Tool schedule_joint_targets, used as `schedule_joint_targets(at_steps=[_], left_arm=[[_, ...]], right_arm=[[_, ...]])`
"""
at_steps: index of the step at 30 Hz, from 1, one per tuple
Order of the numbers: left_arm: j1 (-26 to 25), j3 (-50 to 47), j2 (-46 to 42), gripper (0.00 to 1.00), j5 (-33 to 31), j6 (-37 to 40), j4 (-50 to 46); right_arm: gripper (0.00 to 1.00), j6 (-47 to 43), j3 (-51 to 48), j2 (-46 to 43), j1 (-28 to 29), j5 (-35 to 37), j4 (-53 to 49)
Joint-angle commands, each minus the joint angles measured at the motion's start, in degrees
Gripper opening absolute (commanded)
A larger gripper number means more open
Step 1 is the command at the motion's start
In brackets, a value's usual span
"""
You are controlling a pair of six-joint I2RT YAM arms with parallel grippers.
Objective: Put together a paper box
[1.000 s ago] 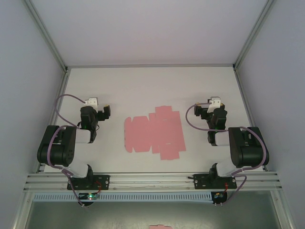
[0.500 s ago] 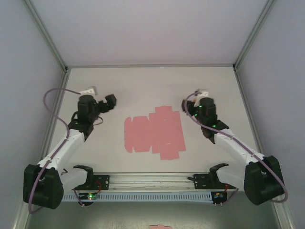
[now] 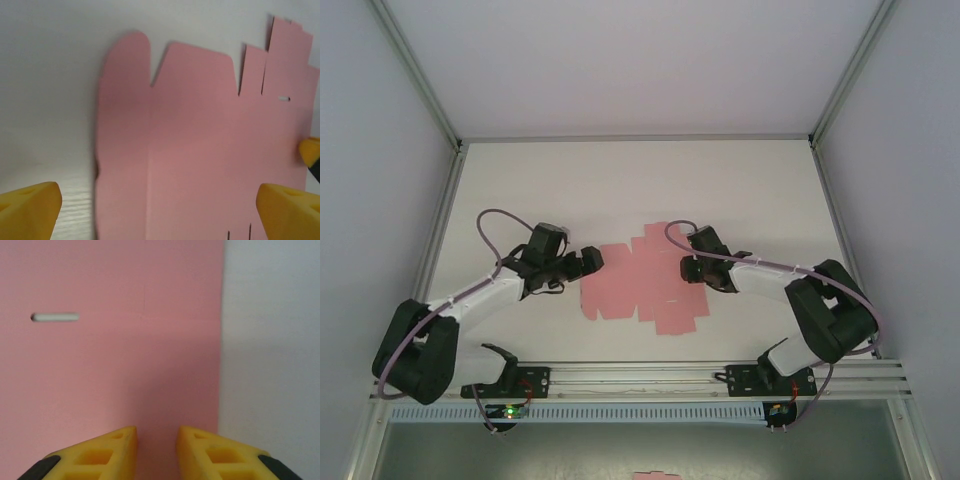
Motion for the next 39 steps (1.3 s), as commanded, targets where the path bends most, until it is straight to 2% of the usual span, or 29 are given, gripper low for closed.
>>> schedule_joint_targets(at_steps=[1,6,10,20,23,25,31,37,39], left_arm=[[-1.0,0.2,2.6,1.00,4.4,-1.9,1.9],[-0.9,0.5,4.8,0.98,2.8,-1.5,1.4],[-0.9,-0.2,4.7,0.98,4.0,-2.0,3.0],[-1.0,-5.2,4.5,0.92,12.5,-8.0,19.4],[-1.0,-4.4,0.1,0.92,11.6,-7.0,16.9],[-1.0,-4.2,-3.9,0.88,11.2,-6.4,16.2],[-1.4,-7.8,-14.6,0.82,8.2,-7.9,22.9],[-2.9,-6.8,-10.6,0.79,6.7,-6.3,22.4],[-3.5,-6.3,-8.3,0.74,6.9,-5.9,22.9]], right_arm=[[0.31,2.2,-0.7,2.6,0.2,-0.8,-0.8],[0.29,3.5,-2.9,3.8,0.2,-0.4,0.3],[0.28,4.3,-4.2,4.6,0.2,-0.4,1.0],[0.27,6.0,-6.7,6.5,0.2,-3.4,4.0],[0.26,6.7,-8.2,7.0,0.2,-4.8,5.9],[0.25,7.2,-9.6,7.0,0.2,-6.3,8.1],[0.25,9.1,-12.7,5.8,-0.1,-10.8,14.3],[0.25,10.1,-14.1,3.3,-0.6,-14.3,18.4],[0.25,10.6,-14.7,2.8,-0.8,-15.7,20.1]])
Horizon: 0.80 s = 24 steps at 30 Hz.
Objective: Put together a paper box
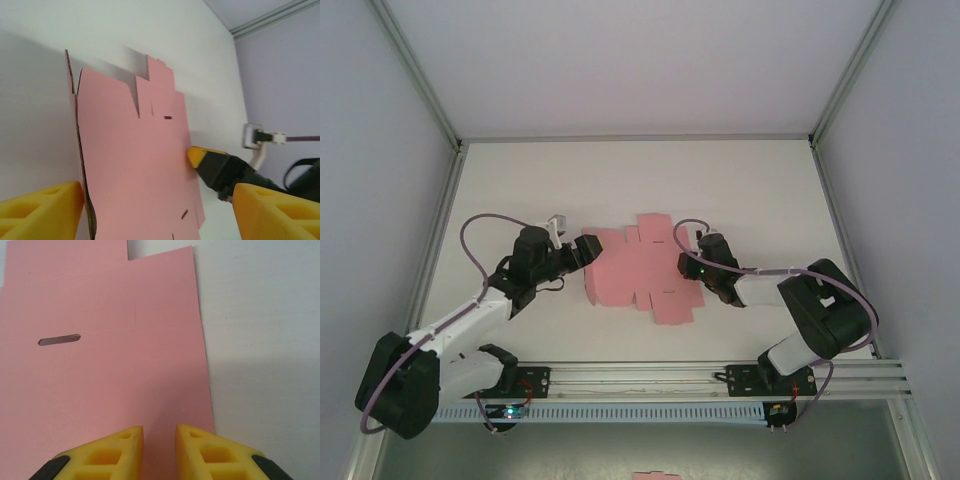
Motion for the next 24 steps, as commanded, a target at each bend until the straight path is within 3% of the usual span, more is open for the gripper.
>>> schedule_joint_targets(at_steps=[1,4,7,9,11,15,21,24], left_arm=[[-2.8,0.5,3.4,0.70,3.6,0.2,3.7],[-3.1,0.6,3.2,0.46,2.4,1.2,3.4],[-3.3,2.4,1.6,0.35,-3.3,3.9,-5.0],[-3.7,4.3,1.5,0.34,-8.3,5.9,-12.5],[-4.0,5.3,3.1,0.40,-11.6,6.7,-18.0],[-4.1,4.4,9.3,0.39,-9.0,7.1,-17.4],[-4.1,4.9,11.3,0.25,-10.6,7.6,-17.2],[-4.1,5.3,9.7,0.07,-12.9,8.9,-19.4]], right_arm=[[0.25,2.5,-3.7,1.5,1.0,-10.8,-6.8],[0.25,2.5,-4.4,0.9,0.7,-11.3,-6.0],[0.25,2.9,-5.1,0.2,0.1,-11.6,-5.6],[0.25,2.9,-5.3,-0.1,-0.1,-11.5,-5.8],[0.25,2.7,-5.2,-0.3,-0.3,-11.5,-5.8],[0.25,2.4,-5.1,0.4,-0.3,-11.6,-5.7],[0.24,2.7,-5.8,0.6,-0.3,-12.1,-4.4],[0.25,2.4,-6.0,-0.2,-0.3,-11.9,-4.6]])
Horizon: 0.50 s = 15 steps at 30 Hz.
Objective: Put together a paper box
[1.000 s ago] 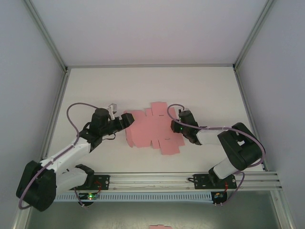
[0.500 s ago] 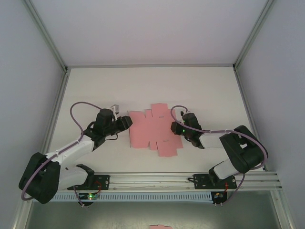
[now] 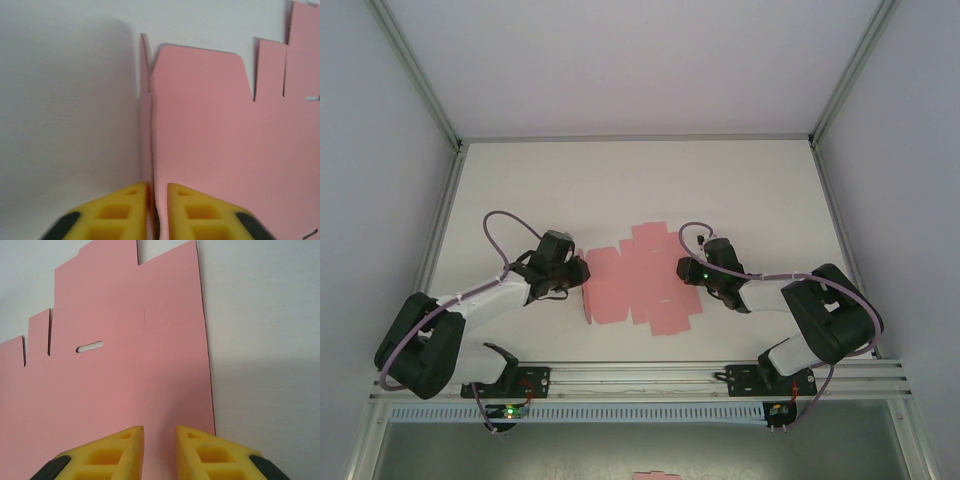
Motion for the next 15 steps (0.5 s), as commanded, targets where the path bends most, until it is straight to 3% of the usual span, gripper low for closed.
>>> schedule_joint_targets(at_steps=[1,6,10,13,15], left_arm=[[-1.3,1.4,-2.2,0.00,-1.7,1.8,-3.1],[-1.3,-0.1,-8.6,0.00,-0.4,4.4,-1.6],[-1.4,-1.6,-18.8,0.00,5.5,6.6,3.1],[-1.4,-1.6,-26.3,0.00,11.9,8.2,5.9],[-1.4,-1.0,-31.2,0.00,14.7,9.4,6.4]], right_arm=[[0.24,1.0,-2.8,1.1,0.6,-4.9,-7.9],[0.31,-1.9,-2.0,-4.8,0.0,-5.6,-11.5],[0.59,-7.4,2.4,-16.6,-2.2,-3.6,-22.9],[0.67,-10.3,3.5,-27.5,-5.8,-4.3,-27.6],[0.79,-11.9,2.6,-34.7,-9.4,-8.4,-28.3]])
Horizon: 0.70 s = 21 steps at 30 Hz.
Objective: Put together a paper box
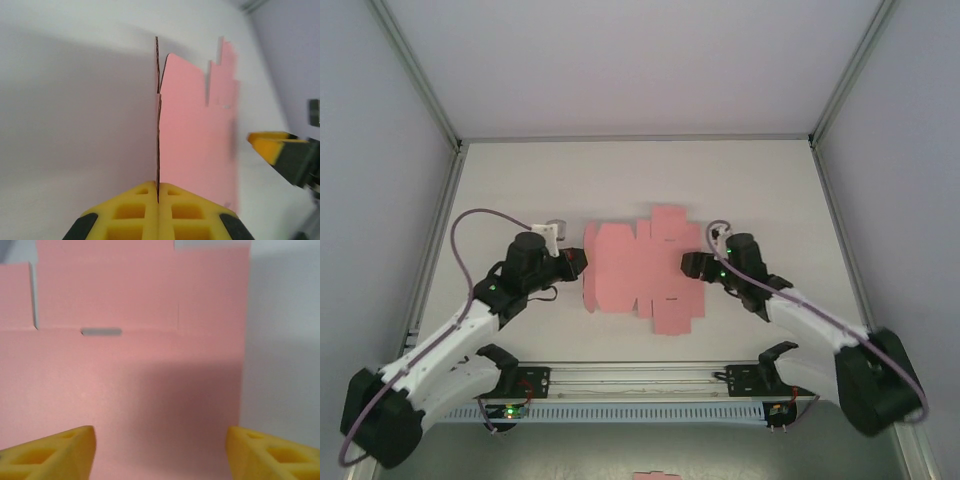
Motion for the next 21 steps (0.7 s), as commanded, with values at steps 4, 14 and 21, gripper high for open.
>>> schedule_joint_targets(at_steps=[4,14,21], left_arm=[[-0.7,-0.4,-13.2,0.00,10.2,4.1,7.8],[-0.8,1.0,-19.9,0.00,18.2,4.8,9.0],[-0.8,0.8,-21.1,0.00,13.2,4.7,7.2]], right_arm=[[0.94,-3.7,-3.6,-19.1,-10.3,-15.1,-1.2],[0.97,3.8,-11.0,-15.9,-14.3,-31.0,23.4],[0.74,6.4,-10.1,-14.0,-14.5,-38.6,29.4]])
